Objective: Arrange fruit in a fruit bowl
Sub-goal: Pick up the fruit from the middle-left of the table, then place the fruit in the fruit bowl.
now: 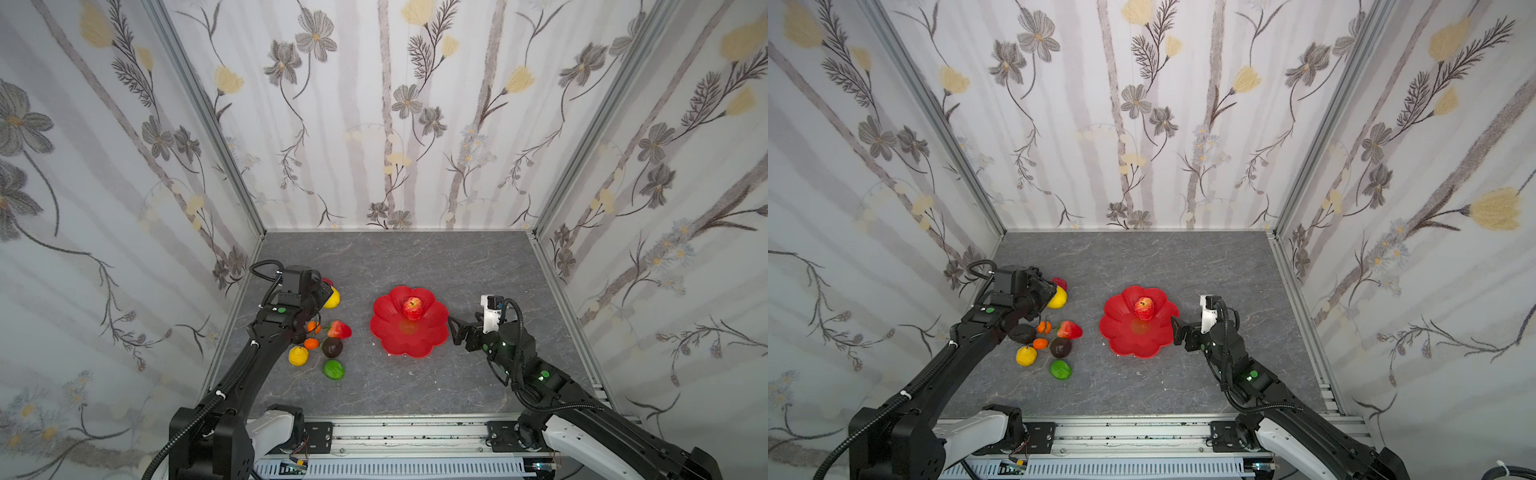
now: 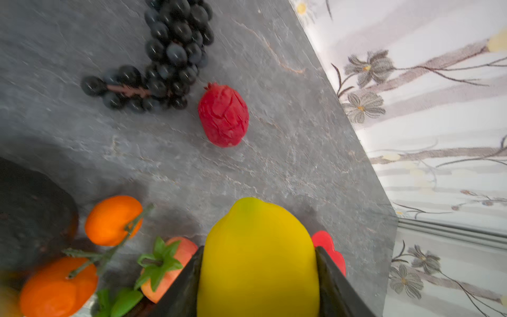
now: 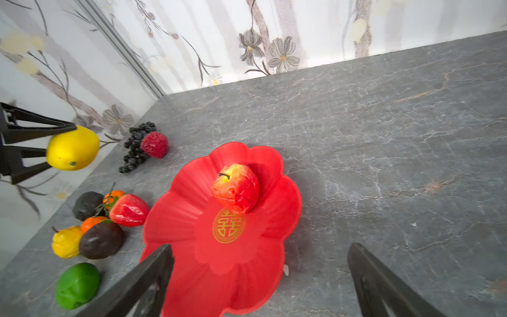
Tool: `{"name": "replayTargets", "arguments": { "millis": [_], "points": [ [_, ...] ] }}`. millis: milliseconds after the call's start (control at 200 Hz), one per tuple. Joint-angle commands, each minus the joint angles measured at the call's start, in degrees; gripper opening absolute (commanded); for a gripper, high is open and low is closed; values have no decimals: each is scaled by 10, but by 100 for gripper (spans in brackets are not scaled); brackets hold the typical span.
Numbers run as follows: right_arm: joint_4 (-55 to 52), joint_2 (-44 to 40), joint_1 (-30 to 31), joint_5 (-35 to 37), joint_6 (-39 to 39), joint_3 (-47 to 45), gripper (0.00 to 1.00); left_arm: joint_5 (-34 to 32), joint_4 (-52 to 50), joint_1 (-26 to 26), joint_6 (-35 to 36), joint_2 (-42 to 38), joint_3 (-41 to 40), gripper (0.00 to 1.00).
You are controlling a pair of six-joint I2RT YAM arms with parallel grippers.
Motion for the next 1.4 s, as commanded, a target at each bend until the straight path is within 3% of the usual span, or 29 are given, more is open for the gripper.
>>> {"name": "replayTargets", "arguments": {
  "millis": [0, 125, 275, 515, 939, 1399],
  "points": [
    [50, 4, 2, -41, 68, 5, 99, -11, 65, -50, -92, -8, -24, 49],
    [77, 25, 17, -52, 114, 13, 98, -27, 130, -127, -160, 7, -46, 50],
    [95, 59, 78, -20, 123, 33, 98, -61, 185, -214, -210, 40, -47, 50],
    [160, 133, 130, -15, 166, 49, 97, -96, 252, -300, -257, 87, -48, 50],
    [211, 215, 158, -25, 192, 77, 91, -111, 275, -358, -278, 93, -42, 50],
    [207, 242, 158, -10, 207, 85, 78, -112, 288, -390, -280, 97, -31, 50]
  ]
}}
